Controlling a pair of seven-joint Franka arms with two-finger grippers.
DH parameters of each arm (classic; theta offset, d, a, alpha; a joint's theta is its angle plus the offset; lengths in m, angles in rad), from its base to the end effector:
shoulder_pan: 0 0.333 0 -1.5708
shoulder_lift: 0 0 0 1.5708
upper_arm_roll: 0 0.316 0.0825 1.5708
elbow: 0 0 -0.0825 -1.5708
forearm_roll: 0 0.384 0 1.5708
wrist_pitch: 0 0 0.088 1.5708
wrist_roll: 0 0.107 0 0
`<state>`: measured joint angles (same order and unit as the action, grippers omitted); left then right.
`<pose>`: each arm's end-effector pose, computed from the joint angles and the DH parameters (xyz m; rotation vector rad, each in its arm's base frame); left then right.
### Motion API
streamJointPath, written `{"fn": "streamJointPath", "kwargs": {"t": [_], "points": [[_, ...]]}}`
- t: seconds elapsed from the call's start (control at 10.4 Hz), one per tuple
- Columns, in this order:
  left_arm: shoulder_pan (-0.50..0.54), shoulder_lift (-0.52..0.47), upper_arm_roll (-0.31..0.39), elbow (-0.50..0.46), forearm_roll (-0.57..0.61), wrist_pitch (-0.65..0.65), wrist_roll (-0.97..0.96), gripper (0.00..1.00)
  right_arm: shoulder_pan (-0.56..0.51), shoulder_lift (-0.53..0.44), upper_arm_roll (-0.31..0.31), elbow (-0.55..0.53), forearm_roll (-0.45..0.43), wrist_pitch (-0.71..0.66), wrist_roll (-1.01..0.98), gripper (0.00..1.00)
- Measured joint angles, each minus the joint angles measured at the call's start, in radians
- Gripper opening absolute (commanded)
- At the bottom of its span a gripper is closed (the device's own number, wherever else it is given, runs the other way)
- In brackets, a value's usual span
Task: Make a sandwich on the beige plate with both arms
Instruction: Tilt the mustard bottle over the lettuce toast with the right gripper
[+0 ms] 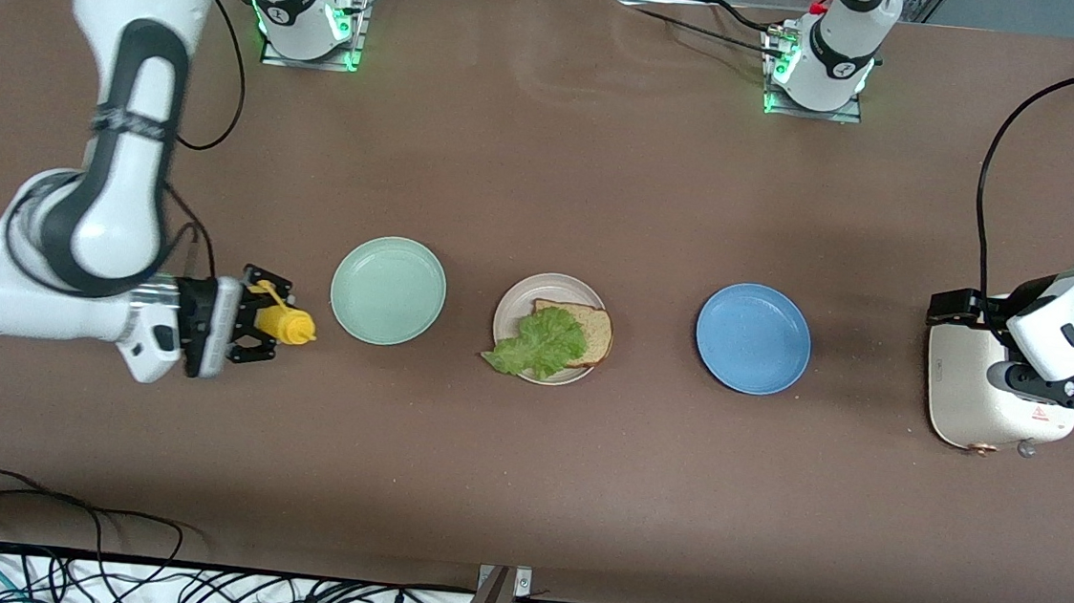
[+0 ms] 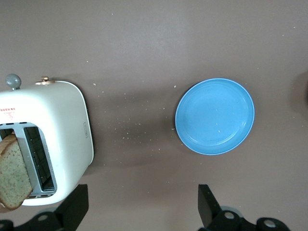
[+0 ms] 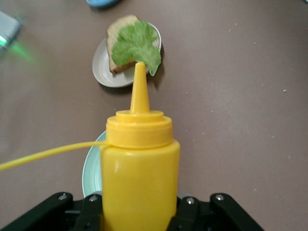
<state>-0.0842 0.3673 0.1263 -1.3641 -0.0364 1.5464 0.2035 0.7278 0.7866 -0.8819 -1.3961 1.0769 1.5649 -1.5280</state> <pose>0.6491 0.0104 0.4984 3.1054 -0.2539 -0.2843 0.6846 0.1310 0.3407 -2.1021 -1.5139 -0.1830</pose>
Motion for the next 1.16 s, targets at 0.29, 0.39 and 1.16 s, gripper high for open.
{"fn": "streamJointPath", "kwargs": {"t": [0.29, 0.39, 1.16], "points": [[0.001, 0.0, 0.001, 0.0, 0.0, 0.0, 0.0, 1.0, 0.151, 0.009, -0.006, 0.001, -0.18, 0.118, 0.161, 0.0], [0.001, 0.0, 0.001, 0.0, 0.0, 0.0, 0.0, 1.0, 0.198, 0.008, -0.007, 0.002, -0.232, 0.136, 0.244, 0.0], [0.001, 0.0, 0.001, 0.0, 0.0, 0.0, 0.0, 1.0, 0.523, 0.013, -0.004, 0.065, -0.789, 0.227, 0.659, 0.0]]}}
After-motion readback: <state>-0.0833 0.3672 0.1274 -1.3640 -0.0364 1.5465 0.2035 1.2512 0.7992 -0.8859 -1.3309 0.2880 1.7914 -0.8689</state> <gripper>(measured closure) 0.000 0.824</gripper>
